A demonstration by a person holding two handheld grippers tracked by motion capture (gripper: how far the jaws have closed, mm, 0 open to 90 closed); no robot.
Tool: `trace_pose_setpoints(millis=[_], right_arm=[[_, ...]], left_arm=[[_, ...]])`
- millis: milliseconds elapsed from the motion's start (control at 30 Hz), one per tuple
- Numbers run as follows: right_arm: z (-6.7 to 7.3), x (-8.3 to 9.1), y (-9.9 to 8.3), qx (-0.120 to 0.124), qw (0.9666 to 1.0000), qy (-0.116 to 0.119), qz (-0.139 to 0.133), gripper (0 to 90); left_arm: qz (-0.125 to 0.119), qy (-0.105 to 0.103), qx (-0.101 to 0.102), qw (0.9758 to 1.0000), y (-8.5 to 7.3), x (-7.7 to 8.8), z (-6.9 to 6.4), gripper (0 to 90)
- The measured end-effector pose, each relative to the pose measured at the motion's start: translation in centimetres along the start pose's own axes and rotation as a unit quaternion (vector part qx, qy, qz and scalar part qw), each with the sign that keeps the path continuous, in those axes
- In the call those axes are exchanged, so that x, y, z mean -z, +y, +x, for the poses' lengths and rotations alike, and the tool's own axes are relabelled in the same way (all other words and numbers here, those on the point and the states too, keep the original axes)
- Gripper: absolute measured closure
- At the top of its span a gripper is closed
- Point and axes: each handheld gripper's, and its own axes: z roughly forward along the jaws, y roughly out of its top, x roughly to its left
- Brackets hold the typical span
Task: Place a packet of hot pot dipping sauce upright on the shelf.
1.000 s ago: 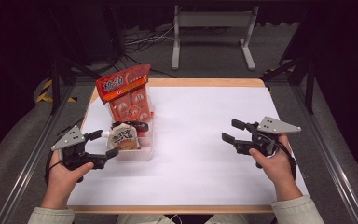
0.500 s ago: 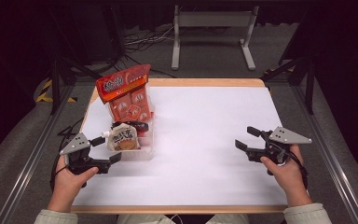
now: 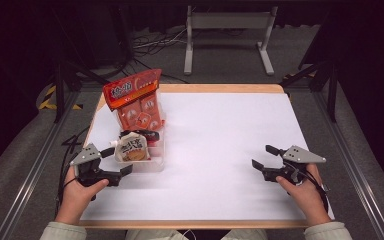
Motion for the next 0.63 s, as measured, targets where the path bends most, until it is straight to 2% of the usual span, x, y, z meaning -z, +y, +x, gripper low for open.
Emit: trace_pose_setpoints(millis=[67,167,433,633], right_arm=[[0.0,-0.3,-0.5,-0.006,1.0000,0.001,0.007,23.6],[0.2,-0.6,-0.9,-0.003,0.9999,0.003,0.016,23.6],[0.4,-1.1,-1.4,-0.007,0.9997,0.007,0.024,23.5],[0.3,-1.0,-1.2,-0.009,0.9998,0.001,0.018,23.1]], left_arm=[[0.001,-0.008,0.004,1.0000,-0.4,-0.2,0.1,5.8],[0.009,-0.005,0.000,0.9999,-0.6,-0.3,0.2,5.4],[0.022,-0.004,0.011,0.9997,-1.3,-0.3,0.4,4.4],[0.014,-0.001,0.017,0.9998,-1.6,0.2,0.6,4.4]])
